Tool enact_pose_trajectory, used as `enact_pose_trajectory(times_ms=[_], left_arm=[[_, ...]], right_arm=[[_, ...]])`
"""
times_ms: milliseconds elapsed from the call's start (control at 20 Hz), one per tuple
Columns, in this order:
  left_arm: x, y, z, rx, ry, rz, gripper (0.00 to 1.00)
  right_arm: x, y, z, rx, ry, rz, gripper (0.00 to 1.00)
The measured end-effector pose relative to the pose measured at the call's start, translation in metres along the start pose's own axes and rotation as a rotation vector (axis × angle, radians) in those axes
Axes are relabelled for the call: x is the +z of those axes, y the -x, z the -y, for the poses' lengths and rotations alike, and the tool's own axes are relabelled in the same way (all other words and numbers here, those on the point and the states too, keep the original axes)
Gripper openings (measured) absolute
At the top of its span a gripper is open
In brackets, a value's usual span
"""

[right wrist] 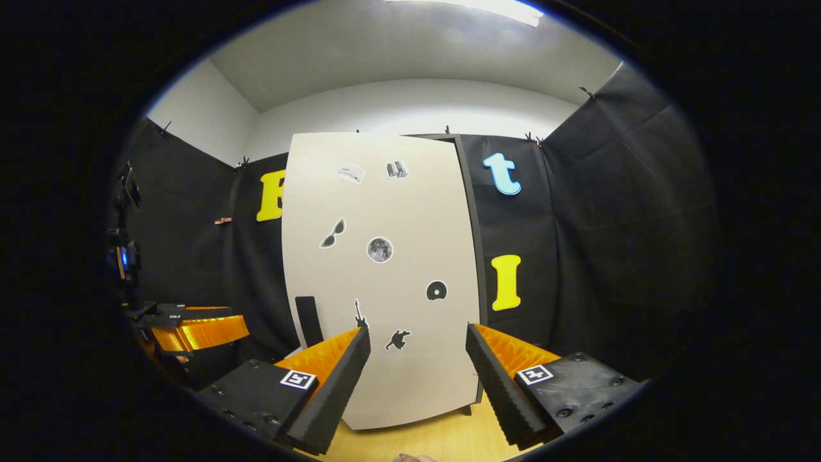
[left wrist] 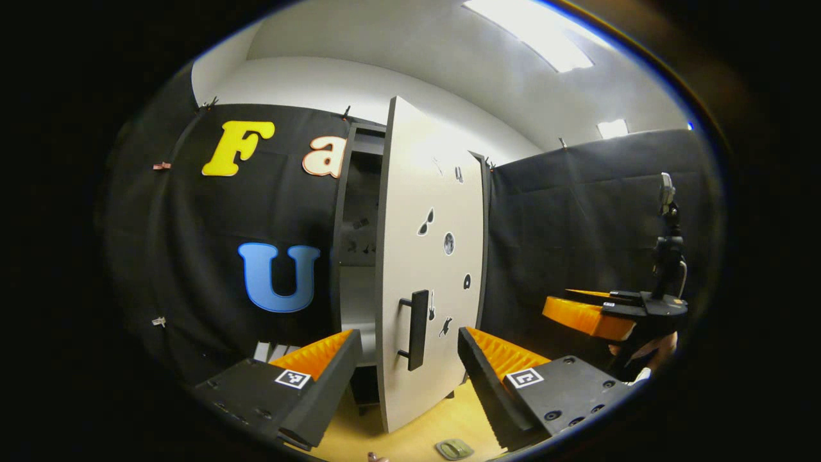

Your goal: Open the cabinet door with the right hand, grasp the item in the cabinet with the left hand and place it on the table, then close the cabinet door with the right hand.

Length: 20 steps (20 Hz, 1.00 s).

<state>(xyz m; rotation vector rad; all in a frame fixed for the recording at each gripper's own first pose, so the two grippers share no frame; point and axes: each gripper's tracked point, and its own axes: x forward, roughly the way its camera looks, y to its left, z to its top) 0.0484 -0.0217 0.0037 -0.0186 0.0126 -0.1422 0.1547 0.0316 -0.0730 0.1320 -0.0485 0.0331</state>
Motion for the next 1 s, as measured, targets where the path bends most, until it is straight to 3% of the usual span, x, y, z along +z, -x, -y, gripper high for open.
enact_pose_trajectory(times_ms=[200,400,650,1000], left_arm=[[-0.013,-0.005,0.022,0.031,0.064,-0.018,0.95],[-0.009,-0.011,0.019,0.091,0.037,-0.013,0.92],[-0.012,-0.013,0.019,0.100,0.039,-0.026,0.97],[-0.015,-0.018,0.018,0.120,0.002,-0.037,0.95]], right_arm=[[-0.001,0.003,0.015,-0.013,0.039,-0.009,0.98],[-0.008,0.004,0.014,-0.010,0.041,-0.037,0.98],[-0.005,0.002,0.012,0.023,0.044,-0.030,0.98],[-0.005,0.000,0.014,0.042,0.066,-0.034,0.98]])
